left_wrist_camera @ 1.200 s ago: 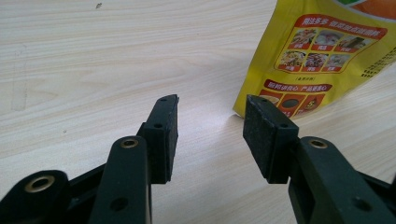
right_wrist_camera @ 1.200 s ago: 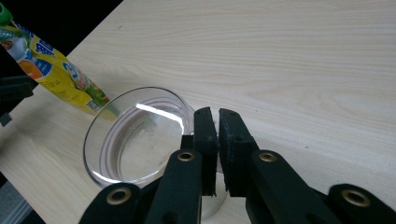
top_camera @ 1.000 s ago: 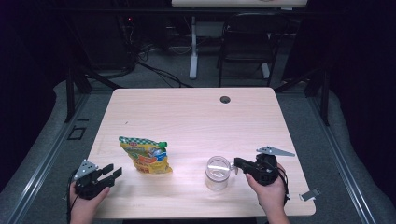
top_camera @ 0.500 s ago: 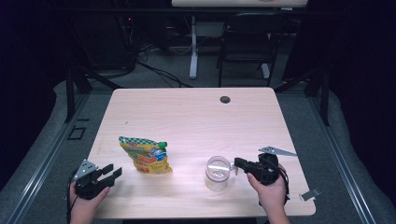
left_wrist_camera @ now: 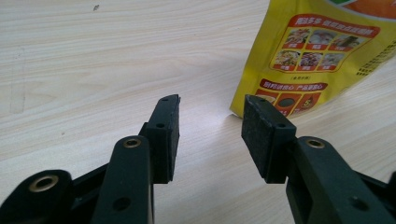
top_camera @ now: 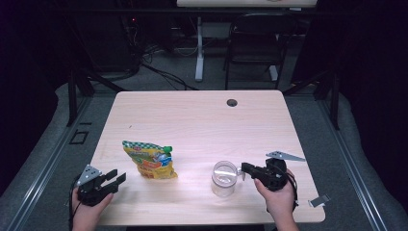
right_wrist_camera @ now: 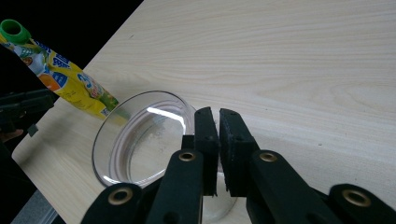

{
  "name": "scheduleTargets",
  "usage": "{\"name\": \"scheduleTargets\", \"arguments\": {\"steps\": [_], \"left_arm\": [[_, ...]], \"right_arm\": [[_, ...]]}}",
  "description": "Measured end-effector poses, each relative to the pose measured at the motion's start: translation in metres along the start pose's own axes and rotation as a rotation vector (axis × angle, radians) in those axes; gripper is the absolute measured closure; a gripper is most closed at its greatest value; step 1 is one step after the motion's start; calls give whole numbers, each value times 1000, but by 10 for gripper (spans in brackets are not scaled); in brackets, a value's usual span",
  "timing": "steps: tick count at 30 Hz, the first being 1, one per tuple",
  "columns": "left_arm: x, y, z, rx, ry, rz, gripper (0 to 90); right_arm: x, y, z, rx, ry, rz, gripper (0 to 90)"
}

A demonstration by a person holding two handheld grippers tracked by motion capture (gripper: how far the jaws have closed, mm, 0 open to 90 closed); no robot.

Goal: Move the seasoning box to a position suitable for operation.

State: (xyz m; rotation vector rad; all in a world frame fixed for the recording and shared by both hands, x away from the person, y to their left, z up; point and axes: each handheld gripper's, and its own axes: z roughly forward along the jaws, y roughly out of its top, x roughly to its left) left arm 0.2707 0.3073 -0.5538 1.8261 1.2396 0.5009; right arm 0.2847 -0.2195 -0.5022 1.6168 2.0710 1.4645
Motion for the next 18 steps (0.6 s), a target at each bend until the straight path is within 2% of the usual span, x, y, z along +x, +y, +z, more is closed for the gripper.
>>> {"name": "scheduleTargets", "arguments": {"steps": [3,4,6,11,13,17,18], "left_arm": [[-2,1,-2,-7,-14,4,608],[-9,3,-7,-21,-25,22,618],[-12,4,-9,-28,-34,30,644],[-37,13,-14,-46,-108,103,718],[-54,17,-12,-45,-156,137,724],[-75,24,-6,-40,-212,162,748],[-75,24,-6,-40,-212,162,759]], "right_arm": [[0,0,0,-2,-1,2,860],[0,0,0,-4,0,6,860],[-1,0,0,-3,4,7,860],[0,0,0,-4,4,6,860],[0,-1,0,-5,3,5,860],[0,-1,0,-9,5,1,860],[0,-1,0,-9,5,1,860]]}}
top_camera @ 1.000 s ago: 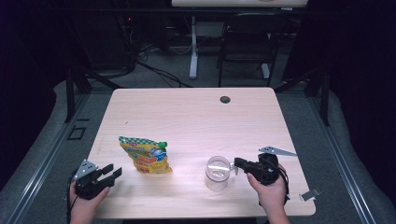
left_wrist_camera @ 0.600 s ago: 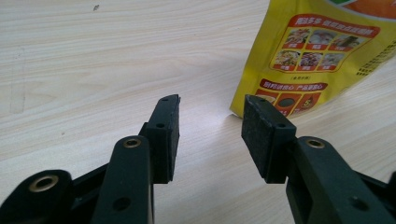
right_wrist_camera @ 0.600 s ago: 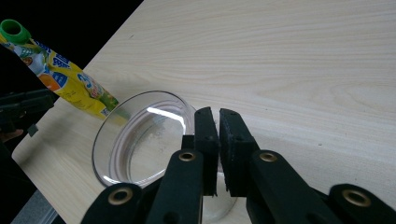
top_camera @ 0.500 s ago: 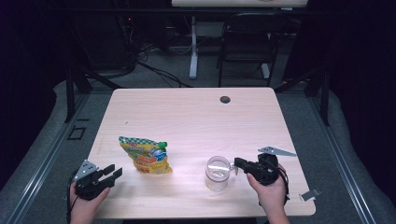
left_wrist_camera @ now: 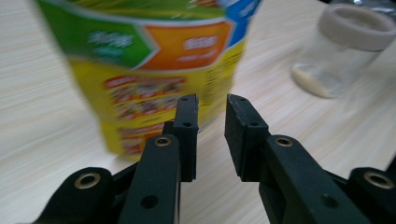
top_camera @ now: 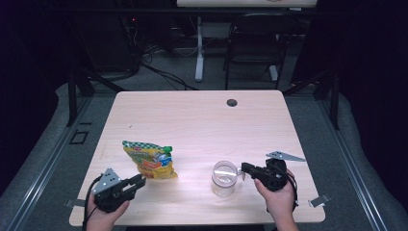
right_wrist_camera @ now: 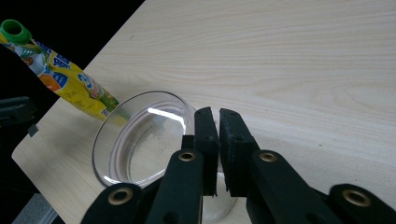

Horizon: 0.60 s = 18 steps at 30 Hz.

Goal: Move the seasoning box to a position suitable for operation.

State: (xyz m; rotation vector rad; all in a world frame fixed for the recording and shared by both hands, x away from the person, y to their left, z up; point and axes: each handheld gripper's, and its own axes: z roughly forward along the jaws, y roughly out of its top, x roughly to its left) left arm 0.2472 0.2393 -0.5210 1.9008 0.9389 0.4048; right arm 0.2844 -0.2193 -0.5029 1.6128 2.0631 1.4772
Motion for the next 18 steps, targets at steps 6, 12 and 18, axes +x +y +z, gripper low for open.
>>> {"name": "scheduleTargets", "arguments": {"steps": [6,12,18], "left_arm": [[-27,12,23,28,-64,55,796],[-42,21,43,32,-125,52,849],[-61,35,62,26,-179,79,892]], "right_arm": [[0,0,0,-1,-2,-9,859],[1,0,0,-1,-6,-18,855],[1,-1,0,-3,-6,-21,852]]}}
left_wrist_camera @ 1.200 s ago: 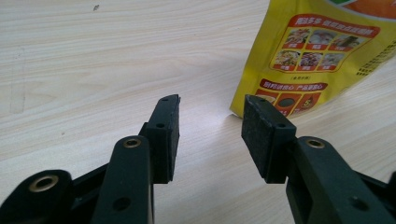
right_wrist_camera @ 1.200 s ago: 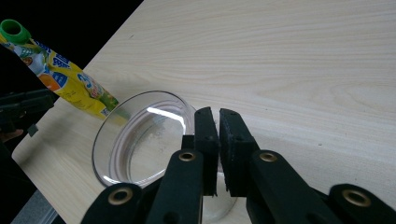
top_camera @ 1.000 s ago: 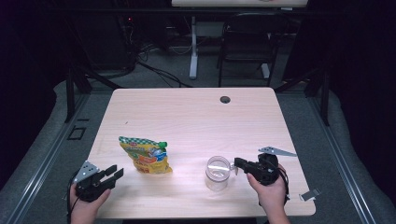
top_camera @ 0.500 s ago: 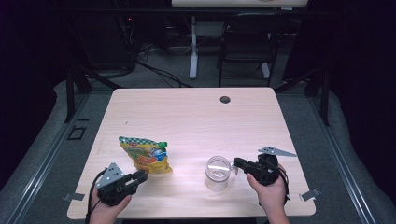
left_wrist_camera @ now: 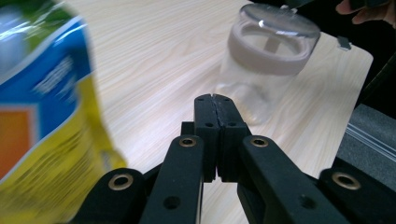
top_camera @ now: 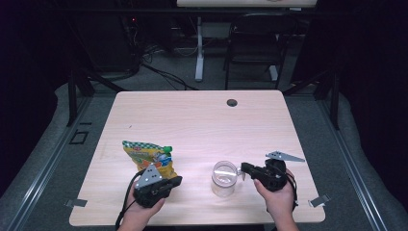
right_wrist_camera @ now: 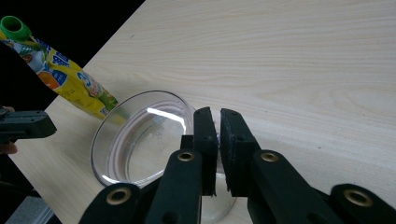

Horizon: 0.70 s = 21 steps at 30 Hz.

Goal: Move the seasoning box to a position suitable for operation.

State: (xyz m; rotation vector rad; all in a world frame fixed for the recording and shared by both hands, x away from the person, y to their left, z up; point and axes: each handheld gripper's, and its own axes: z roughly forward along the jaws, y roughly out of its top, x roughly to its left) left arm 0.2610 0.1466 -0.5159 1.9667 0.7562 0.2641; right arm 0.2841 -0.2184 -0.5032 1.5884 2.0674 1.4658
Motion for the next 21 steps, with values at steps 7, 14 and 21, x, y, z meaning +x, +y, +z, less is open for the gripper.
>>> {"name": "scheduleTargets", "arguments": {"steps": [7,14,21], "left_arm": [[-12,10,26,6,-49,17,900],[-22,14,53,47,-98,28,900],[-25,14,66,60,-110,29,900]], "right_arm": [[0,0,0,-3,3,0,847],[-1,0,1,-5,7,-1,845],[-1,-1,1,-6,7,-1,844]]}}
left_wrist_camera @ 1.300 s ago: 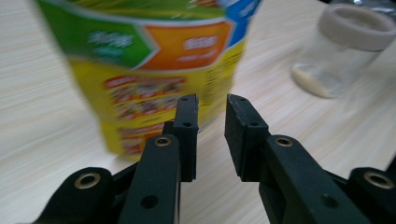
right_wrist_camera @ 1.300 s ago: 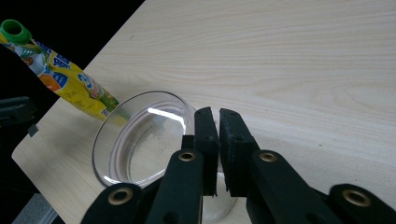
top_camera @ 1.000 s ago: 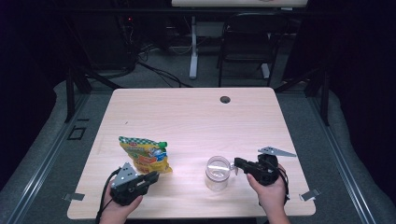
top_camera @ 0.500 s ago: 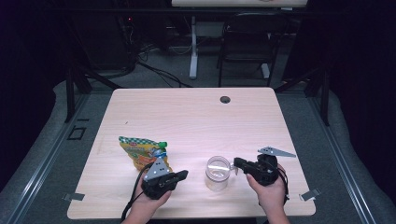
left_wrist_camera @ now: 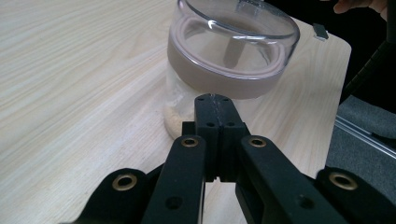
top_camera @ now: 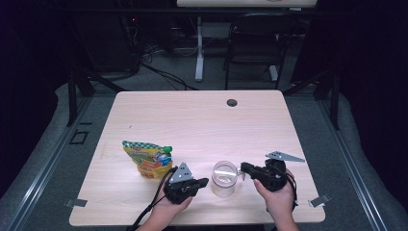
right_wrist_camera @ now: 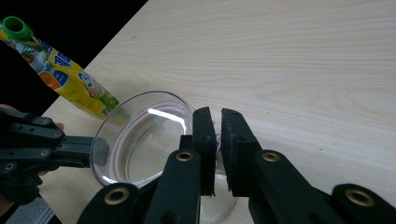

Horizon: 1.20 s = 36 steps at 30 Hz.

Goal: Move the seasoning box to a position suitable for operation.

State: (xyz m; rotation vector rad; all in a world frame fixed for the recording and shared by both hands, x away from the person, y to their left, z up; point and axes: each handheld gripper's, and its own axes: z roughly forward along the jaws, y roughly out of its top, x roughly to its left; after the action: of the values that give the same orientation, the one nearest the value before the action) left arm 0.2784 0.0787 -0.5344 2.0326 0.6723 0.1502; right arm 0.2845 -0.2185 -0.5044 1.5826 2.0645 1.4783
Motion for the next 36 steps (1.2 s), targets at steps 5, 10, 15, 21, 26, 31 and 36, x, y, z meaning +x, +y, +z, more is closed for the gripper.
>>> {"name": "scheduleTargets", "arguments": {"steps": [5,10,15,21,26,31,36], "left_arm": [[-3,3,6,0,-8,4,900],[-4,6,7,7,-5,11,900],[-4,7,7,5,-6,8,900],[-7,10,6,-9,-15,14,900],[-9,14,5,-21,-18,19,900],[-10,19,3,-29,-18,26,900],[-10,22,2,-37,-21,27,900]], "right_arm": [[0,0,0,-3,3,1,842],[0,0,0,-3,4,0,842],[-1,0,0,-4,5,0,842],[-1,0,0,-4,2,-1,841],[-1,-1,0,-6,2,-2,842],[-1,-1,0,-9,1,-3,841],[-2,-2,-1,-6,2,-1,839]]}}
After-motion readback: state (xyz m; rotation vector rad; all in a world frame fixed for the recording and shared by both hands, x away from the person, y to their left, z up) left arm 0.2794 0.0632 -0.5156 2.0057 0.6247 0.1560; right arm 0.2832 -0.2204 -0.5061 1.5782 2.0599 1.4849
